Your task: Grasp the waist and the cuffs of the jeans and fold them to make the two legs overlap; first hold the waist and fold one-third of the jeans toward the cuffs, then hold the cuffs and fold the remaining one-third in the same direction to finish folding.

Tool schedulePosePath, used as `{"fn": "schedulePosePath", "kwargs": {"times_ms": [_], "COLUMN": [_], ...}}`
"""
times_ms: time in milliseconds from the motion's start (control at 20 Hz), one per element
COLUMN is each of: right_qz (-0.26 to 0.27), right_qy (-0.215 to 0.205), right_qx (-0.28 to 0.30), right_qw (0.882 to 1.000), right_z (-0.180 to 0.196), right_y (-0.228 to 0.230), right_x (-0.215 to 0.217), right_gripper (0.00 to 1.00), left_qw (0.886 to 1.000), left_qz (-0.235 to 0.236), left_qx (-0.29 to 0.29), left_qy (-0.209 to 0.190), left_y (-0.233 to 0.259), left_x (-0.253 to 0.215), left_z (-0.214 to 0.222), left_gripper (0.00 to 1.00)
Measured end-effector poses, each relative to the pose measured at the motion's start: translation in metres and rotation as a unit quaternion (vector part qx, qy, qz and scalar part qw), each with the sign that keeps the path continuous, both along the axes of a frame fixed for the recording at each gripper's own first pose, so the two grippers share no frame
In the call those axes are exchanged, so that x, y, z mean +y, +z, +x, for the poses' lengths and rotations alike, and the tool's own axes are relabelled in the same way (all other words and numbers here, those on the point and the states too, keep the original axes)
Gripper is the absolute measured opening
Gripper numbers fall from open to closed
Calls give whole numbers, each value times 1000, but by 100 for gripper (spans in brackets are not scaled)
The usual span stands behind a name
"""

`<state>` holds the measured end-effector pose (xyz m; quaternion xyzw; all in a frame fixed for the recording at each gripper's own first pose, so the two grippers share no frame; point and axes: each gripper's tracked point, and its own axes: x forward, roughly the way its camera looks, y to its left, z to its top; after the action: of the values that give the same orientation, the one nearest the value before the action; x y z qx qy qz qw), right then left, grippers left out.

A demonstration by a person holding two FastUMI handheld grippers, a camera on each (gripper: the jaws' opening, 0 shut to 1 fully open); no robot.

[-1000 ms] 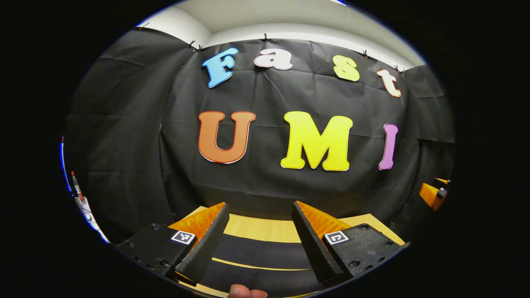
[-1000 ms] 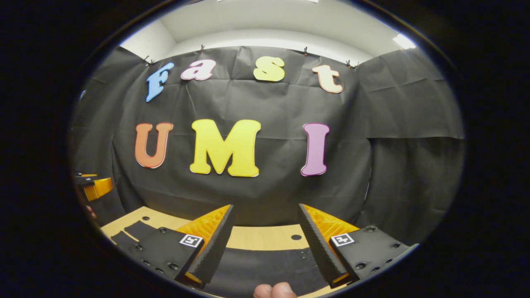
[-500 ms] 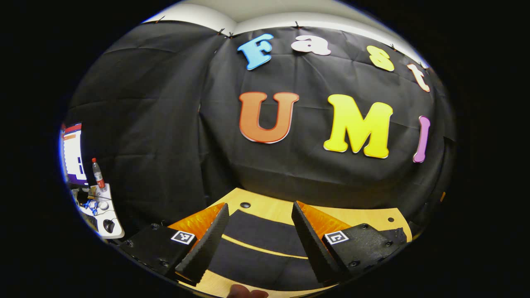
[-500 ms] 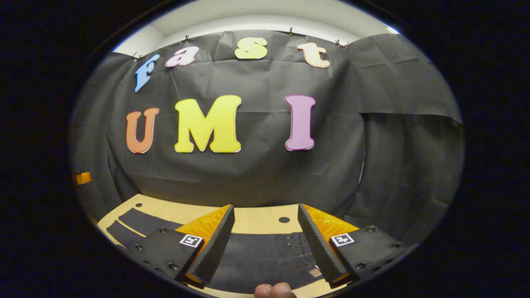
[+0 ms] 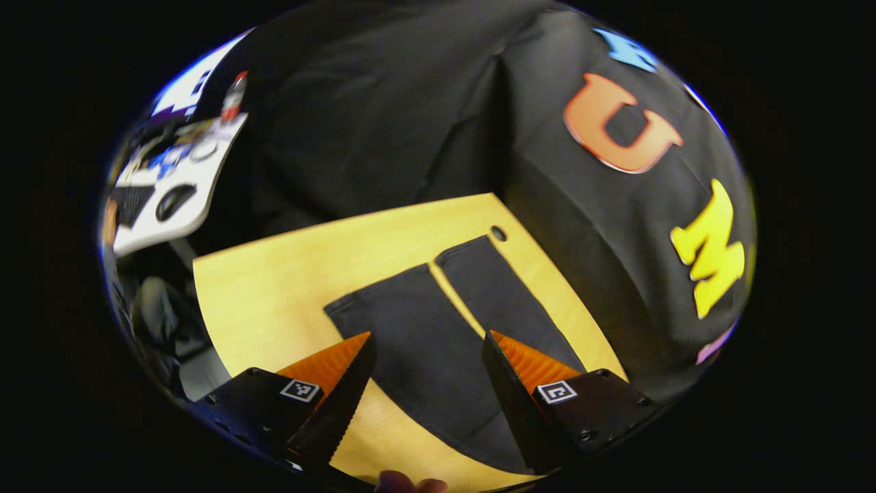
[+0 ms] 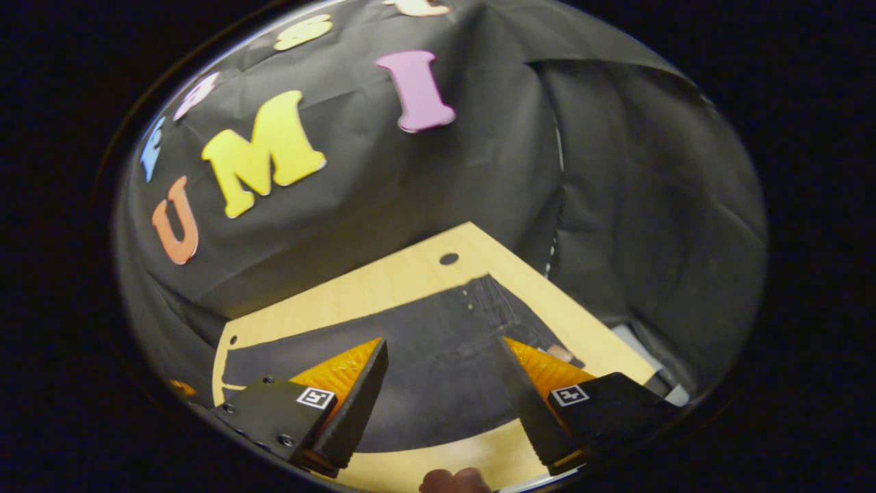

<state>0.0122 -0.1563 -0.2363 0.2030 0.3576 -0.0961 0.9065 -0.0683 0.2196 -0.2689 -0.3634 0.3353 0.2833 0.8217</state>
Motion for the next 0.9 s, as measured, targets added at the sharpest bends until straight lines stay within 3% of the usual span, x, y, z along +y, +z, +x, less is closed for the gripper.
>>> {"fn": "schedulePosePath", "kwargs": {"times_ms": [50, 100, 150, 200, 350, 500, 900], "right_qz": [16, 37, 60, 80, 105, 115, 113], "right_qy": [-23, -53, -83, -112, -162, -180, -184], "right_qx": [20, 39, 56, 68, 84, 101, 131], "right_qw": [999, 997, 993, 988, 978, 972, 968], "right_z": [-7, -14, -19, -22, -31, -30, -27], "right_y": [-14, -25, -34, -42, -58, -72, -82], "right_x": [-10, -20, -28, -37, -68, -80, -91], "right_gripper": [94, 98, 93, 98, 98, 98, 98], "left_qw": [999, 998, 996, 993, 984, 973, 964], "left_qz": [-28, -54, -75, -92, -138, -172, -186], "left_qx": [12, 23, 34, 41, 57, 67, 130], "left_qy": [20, 34, 46, 54, 96, 136, 138], "left_y": [-11, -20, -22, -24, -45, -57, -88], "left_x": [2, 0, -8, -11, 19, 30, 50], "left_z": [-5, -12, -18, -21, -24, -19, 0], "left_gripper": [99, 99, 99, 100, 99, 99, 99]}}
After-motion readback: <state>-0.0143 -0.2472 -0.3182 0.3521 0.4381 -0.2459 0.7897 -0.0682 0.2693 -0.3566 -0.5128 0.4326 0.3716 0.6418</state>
